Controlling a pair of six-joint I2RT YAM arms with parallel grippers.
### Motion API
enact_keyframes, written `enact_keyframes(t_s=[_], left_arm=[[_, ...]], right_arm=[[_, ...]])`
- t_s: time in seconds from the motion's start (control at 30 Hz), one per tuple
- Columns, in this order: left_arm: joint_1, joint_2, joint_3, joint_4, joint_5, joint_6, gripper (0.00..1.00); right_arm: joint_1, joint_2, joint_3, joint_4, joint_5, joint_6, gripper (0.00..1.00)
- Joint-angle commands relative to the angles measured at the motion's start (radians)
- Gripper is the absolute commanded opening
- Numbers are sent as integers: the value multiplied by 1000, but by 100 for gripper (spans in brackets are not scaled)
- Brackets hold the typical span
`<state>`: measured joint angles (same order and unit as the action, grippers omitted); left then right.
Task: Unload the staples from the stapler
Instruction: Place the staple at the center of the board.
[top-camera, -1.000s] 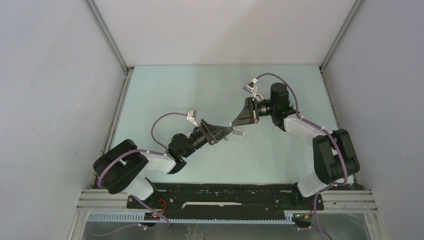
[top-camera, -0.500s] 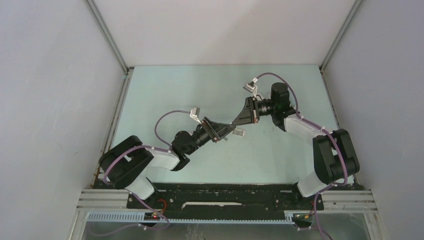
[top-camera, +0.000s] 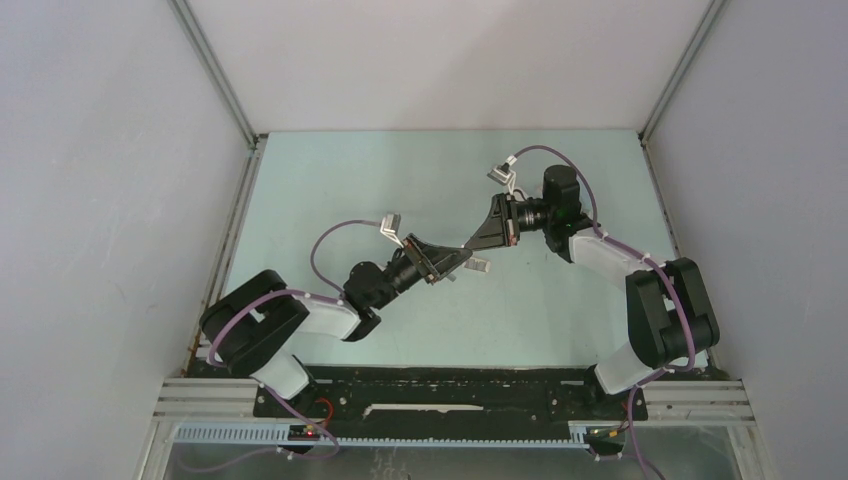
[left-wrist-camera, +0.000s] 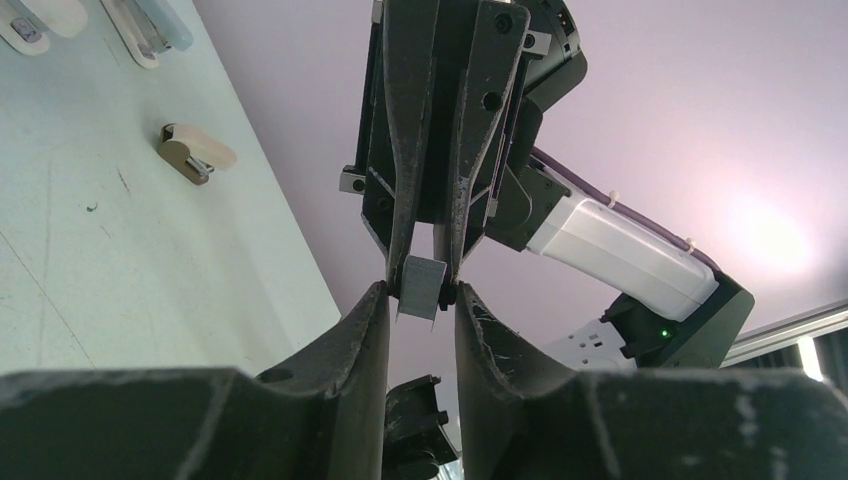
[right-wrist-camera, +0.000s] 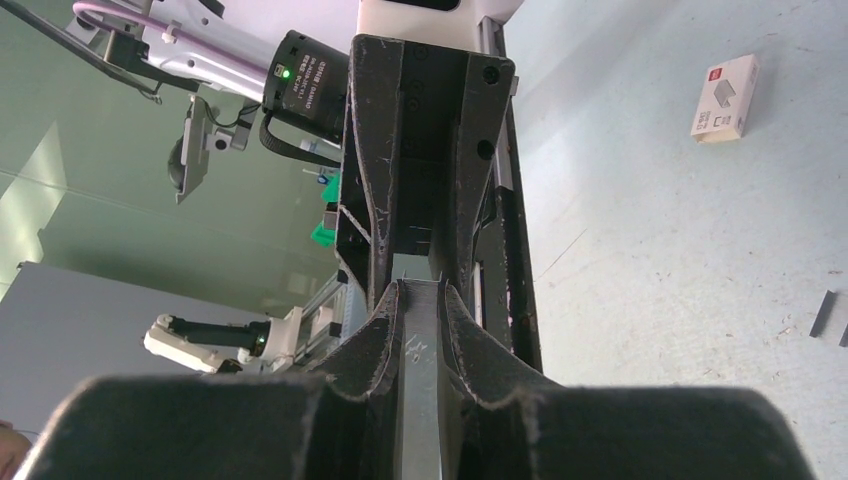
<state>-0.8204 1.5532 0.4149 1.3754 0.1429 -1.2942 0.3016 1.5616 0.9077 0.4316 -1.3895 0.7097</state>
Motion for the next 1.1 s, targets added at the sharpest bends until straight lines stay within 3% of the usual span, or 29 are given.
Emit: enact_keyframes(t_s=[0.0,0.17,0.5,1.07], left_arm=[[-5,8,47,37,13,-5,24],[-6,15,47,41,21,-5,22],[-6,19,53,54,61,3,39],[-3,22,35,64,57,4,33]], right_arm=[[-1,-15,-3,34,-15,9,14],[-5,-11,-3,26,-11,3,14],[-11,-14,-2,24,-9,4,14],[-18,-15,-3,27,-11,8,14]])
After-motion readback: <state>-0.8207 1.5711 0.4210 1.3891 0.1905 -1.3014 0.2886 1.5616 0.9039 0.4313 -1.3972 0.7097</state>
